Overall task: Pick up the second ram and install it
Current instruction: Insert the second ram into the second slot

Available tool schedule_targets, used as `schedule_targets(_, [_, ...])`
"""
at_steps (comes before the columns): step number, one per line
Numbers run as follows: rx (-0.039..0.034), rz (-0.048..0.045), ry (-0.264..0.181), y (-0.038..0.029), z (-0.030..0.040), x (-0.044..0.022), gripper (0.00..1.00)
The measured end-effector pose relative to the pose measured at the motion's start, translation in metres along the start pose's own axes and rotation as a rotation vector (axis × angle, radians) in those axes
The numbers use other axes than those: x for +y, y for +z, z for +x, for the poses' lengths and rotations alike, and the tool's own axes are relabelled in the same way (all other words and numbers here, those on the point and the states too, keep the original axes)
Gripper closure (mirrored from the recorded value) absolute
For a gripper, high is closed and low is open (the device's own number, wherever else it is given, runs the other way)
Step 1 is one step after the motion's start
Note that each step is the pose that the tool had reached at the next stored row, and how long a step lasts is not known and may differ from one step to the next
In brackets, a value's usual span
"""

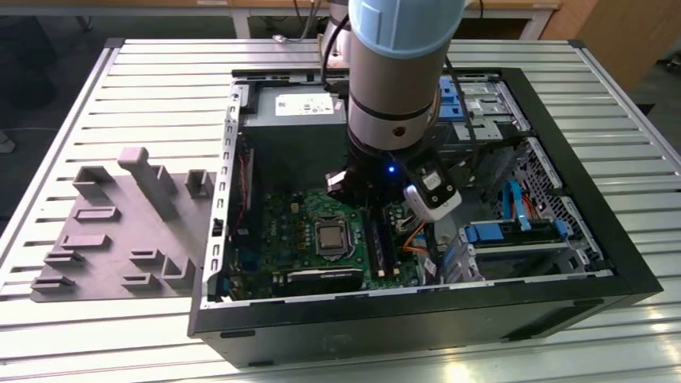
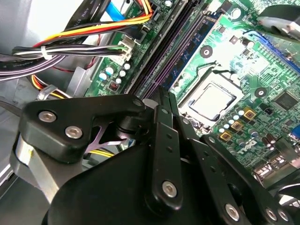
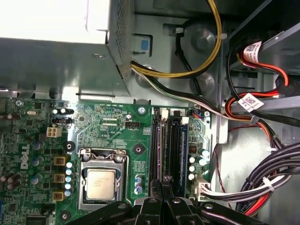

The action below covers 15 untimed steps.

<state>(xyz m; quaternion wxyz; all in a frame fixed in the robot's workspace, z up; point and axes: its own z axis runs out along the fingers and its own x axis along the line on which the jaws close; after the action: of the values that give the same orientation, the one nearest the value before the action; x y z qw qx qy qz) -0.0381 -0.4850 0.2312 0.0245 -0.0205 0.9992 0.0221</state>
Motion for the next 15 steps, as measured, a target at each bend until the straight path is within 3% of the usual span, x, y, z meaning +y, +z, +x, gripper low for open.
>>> schedule_targets(7, [0.0006, 0.0097, 0.0, 0.0011, 0.0002, -0.0008, 0.89])
schedule_targets(11, [0.0006, 0.0101, 0.0, 0.0018, 0.0002, -0.0009, 0.89])
schedule_targets(15, [0.0002, 0.0041, 0.0, 0.0028, 0.0002, -0.0003, 0.89])
